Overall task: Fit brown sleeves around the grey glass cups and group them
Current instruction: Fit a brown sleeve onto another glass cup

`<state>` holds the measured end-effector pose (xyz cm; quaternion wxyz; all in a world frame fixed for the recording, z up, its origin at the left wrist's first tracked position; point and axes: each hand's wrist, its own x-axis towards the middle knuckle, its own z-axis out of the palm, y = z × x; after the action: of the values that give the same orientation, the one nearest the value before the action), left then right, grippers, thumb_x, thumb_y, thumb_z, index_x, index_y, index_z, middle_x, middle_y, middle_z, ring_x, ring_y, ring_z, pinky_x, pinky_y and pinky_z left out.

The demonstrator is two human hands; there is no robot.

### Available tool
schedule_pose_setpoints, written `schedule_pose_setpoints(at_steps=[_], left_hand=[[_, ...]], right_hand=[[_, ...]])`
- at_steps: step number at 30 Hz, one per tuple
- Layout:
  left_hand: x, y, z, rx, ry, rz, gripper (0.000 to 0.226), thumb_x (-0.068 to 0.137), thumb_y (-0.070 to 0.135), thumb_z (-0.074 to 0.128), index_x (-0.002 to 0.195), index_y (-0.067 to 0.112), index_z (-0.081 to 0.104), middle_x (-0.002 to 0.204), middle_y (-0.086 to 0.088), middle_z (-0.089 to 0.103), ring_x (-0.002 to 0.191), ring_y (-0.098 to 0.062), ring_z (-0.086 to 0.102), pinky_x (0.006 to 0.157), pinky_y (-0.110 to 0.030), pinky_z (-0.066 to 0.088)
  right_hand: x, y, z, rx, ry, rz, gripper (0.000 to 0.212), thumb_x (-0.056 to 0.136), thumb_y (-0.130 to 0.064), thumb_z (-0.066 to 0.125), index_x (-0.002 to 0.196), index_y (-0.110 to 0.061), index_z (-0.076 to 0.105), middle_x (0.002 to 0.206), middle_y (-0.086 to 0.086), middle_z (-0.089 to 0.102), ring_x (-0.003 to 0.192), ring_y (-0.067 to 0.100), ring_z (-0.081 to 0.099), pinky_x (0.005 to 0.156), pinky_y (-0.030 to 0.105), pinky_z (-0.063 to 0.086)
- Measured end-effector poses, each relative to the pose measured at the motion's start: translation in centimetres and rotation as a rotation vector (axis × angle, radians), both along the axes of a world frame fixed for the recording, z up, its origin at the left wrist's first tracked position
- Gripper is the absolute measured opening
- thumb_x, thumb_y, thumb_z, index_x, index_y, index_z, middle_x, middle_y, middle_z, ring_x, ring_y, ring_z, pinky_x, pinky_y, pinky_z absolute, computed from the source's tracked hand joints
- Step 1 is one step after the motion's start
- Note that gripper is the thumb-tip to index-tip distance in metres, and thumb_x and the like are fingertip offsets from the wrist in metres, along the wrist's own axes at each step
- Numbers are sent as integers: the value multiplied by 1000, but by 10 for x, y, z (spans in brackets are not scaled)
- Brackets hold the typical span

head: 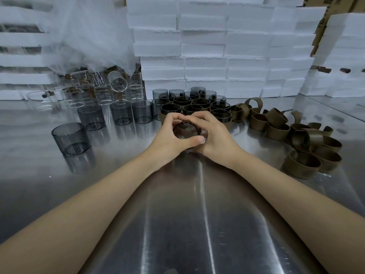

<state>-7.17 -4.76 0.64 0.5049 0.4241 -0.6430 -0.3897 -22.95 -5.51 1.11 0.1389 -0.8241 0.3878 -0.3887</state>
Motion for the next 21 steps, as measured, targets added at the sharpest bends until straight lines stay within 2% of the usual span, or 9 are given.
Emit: schedule_pose_setpoints(at_steps=[3,5,7,10,13,16,19,21], left_hand=[[0,1,1,3,24,-25,56,71,12,85,114,27,51,117,4,59,96,6,61,81,-10,48],[0,0,0,-5,35,-30,59,72,8,84,120,22,52,114,6,61,95,9,61,83,-10,48],[1,0,0,-5,33,-39,60,73,5,83,122,22,52,115,7,62,102,3,61,90,-15,48],[1,-2,0,13,77,-69,59,74,6,83,121,23,51,123,-1,62,108,-6,62,92,-20,49],[1,0,2,3,84,-70,61,70,24,78,125,21,52,124,-3,61,110,-11,62,95,-24,49],[1,3,4,-21,75,-78,50,72,30,70,120,25,55,120,-3,62,104,-9,61,92,-24,50],[2,2,5,16,123,-89,36,86,24,65,121,20,56,120,-9,62,106,-16,62,94,-32,49],[3,0,6,35,138,-62,23,99,20,52,121,16,58,121,-9,63,107,-16,60,97,-38,47]], right_hand=[[2,0,0,69,-84,-15,74,65,-4,86,131,-19,58,122,0,51,110,7,50,92,6,37],[2,0,1,123,-148,1,75,62,0,86,129,-21,59,124,0,52,110,8,54,95,15,43],[1,0,2,206,-251,41,75,62,5,84,127,-23,60,127,1,52,108,9,59,94,22,49],[-1,-1,3,289,-372,65,71,63,6,84,124,-24,61,124,4,59,102,12,65,88,25,55],[-4,-2,3,358,-453,115,65,66,4,83,122,-22,63,112,3,69,103,21,67,87,26,54],[-6,-4,3,409,-524,186,63,65,8,82,118,-22,64,110,7,70,103,21,67,93,32,53],[-7,-6,1,472,-594,242,63,66,8,80,122,-13,62,117,14,67,110,26,65,98,39,50],[-7,-6,0,577,-678,297,57,70,3,78,122,-11,60,114,10,68,108,24,66,91,35,53]])
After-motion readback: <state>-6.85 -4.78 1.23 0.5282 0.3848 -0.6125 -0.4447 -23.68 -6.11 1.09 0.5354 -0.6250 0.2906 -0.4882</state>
